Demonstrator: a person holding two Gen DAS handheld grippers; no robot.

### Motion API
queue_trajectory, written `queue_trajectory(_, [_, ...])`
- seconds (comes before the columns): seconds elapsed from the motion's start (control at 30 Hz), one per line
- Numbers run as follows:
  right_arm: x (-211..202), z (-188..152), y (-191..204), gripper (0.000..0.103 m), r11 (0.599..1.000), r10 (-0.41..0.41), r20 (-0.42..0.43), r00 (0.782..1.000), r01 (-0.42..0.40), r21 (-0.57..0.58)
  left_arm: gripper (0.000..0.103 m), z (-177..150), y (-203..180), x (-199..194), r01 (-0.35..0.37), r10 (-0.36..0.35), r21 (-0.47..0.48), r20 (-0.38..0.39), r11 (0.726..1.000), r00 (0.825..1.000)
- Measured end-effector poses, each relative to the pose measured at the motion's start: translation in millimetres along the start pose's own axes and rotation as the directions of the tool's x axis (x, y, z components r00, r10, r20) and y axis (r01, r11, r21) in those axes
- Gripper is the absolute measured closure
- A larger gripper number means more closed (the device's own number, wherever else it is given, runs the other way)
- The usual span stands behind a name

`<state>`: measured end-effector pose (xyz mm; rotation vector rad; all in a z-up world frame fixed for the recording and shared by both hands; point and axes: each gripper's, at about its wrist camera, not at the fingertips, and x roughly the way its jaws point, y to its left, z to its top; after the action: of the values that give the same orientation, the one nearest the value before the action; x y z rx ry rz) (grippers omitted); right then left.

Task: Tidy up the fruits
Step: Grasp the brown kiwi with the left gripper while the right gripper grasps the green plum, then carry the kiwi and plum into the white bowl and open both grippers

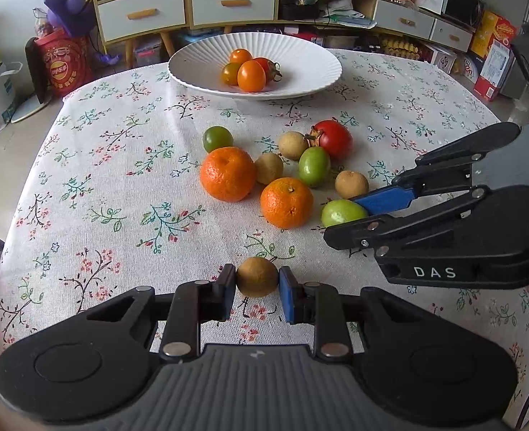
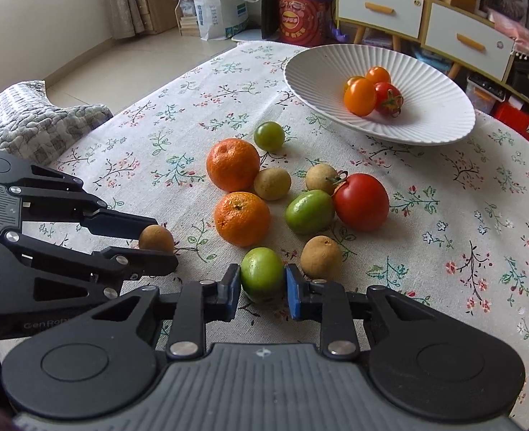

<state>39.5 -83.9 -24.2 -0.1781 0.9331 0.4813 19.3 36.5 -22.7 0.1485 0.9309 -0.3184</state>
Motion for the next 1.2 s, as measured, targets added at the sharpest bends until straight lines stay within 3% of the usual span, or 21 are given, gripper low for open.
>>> queue_trajectory(0.5, [-20, 10, -8, 0.079, 1.000, -0.007, 0.066, 0.998, 0.005, 0.030, 0.084, 19, -1, -8, -0.008, 0.009, -0.014, 0.052, 1.000, 0.999])
queue_trajectory(1.0, [-37, 35, -53, 0.079, 0.982, -0.065, 0.193, 0.979, 0.028, 0.188, 0.084, 74, -2, -10, -0.009, 0.025, -0.099, 0.167, 0.995, 0.986])
queue_trajectory(1.2, [-31, 40, -62, 0.079, 0.986, -0.074, 0.214, 0.974, 0.038, 0.163, 0.084, 99, 6, -2, -0.013, 0.043, -0.154, 0.188, 0.988, 0.981])
